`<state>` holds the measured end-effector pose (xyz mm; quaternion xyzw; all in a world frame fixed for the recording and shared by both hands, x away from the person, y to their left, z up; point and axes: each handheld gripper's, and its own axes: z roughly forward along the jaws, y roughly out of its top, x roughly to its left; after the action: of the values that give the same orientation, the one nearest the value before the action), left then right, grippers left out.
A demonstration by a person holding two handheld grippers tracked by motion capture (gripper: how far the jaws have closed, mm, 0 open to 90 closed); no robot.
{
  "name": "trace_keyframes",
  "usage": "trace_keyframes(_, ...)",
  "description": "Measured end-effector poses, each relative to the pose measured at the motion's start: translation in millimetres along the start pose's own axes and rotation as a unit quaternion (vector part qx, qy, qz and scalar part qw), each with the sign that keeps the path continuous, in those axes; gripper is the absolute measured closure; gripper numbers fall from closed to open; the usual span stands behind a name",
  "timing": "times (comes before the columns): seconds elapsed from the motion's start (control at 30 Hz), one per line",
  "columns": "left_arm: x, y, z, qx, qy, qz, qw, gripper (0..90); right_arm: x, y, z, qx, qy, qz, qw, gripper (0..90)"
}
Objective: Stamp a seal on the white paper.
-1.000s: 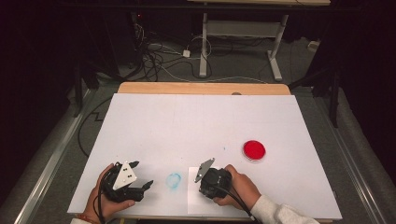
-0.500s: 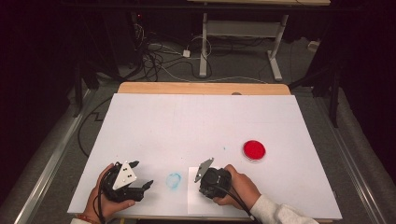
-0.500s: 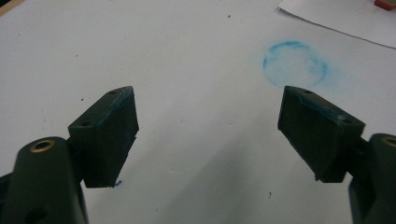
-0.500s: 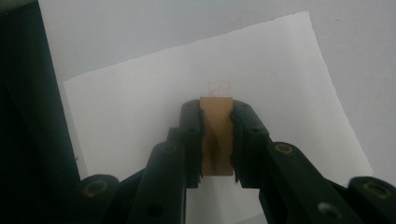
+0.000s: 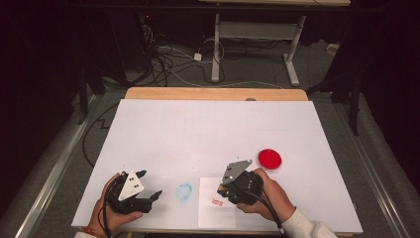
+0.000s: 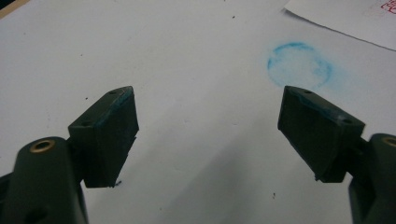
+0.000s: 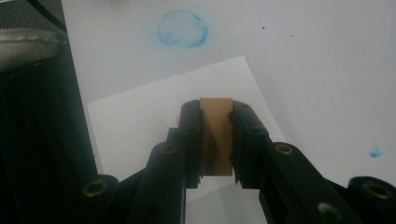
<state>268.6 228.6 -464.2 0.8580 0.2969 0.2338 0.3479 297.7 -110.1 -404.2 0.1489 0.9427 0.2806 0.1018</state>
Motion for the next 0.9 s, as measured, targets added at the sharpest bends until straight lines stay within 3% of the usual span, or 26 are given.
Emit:
trace_keyframes(0.17, 0.9, -0.4, 0.0, -0.003, -0.003, -0.002, 1.0, 19.6, -3.3, -11.1, -9.5, -0.029, -0.008, 0.017, 0.9994, 76.4)
trace_keyframes(0.4, 2.6, -0.4, 0.0, -0.007, -0.007, -0.003, 0.9999, 19.6, -8.7, -20.6, -16.6, -0.033, -0.021, 0.027, 0.9989, 76.4)
trace_keyframes(0.9, 4.7, -0.2, 3.8, -0.008, -0.016, -0.003, 0.9998, 19.6, -31.7, -44.2, -46.2, -0.052, -0.059, 0.069, 0.9945, 76.4)
